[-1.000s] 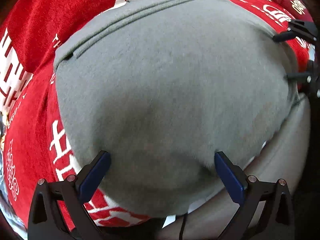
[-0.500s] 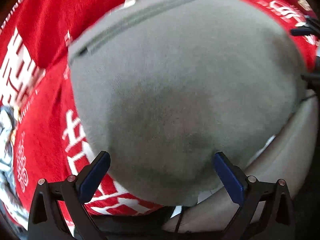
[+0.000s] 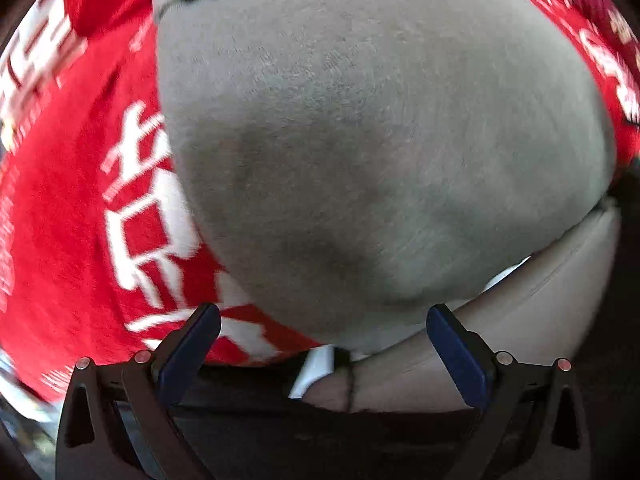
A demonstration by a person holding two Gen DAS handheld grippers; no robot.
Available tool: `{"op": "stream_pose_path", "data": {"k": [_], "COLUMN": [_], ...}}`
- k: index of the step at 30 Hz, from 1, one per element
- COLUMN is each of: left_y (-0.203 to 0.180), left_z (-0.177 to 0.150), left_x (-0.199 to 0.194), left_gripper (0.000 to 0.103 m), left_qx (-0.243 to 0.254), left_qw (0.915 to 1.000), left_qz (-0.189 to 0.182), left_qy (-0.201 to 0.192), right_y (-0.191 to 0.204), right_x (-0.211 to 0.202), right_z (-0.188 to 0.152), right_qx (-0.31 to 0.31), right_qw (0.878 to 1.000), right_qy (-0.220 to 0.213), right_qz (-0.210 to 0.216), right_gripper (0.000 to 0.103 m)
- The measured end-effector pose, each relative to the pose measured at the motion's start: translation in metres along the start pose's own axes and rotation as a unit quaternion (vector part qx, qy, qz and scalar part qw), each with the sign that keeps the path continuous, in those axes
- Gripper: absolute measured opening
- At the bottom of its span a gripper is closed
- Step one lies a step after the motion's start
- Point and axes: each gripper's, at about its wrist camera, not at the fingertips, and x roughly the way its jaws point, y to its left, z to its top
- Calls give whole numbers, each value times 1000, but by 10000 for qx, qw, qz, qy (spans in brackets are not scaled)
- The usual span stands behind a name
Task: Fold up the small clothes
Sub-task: 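Grasp the hem with the right gripper and fold it toward the collar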
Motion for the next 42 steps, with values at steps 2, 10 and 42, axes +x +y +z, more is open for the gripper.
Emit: {"op": "stream_pose_path", "data": {"k": [2,10,42], "left_y": [-8,-31,31], "left_z": [4,1,4], "left_x": [9,24,0], "left_gripper": [103,103,68], "left_qx": [-118,-36,-514], "left_qw": [9995,9988,9981], "left_qz": [-202,286,33], "left_qy": [205,400,324], "right_y": [-7,11,56], "right_x": [-2,28,32], "right_z": [2,9,23], "right_qx": [479,613,-90], "right_qw": [9980,9924,9816], "right_qy": [-40,551,331], "right_qz": [419,918,1877], "right_gripper": [89,85,9]}}
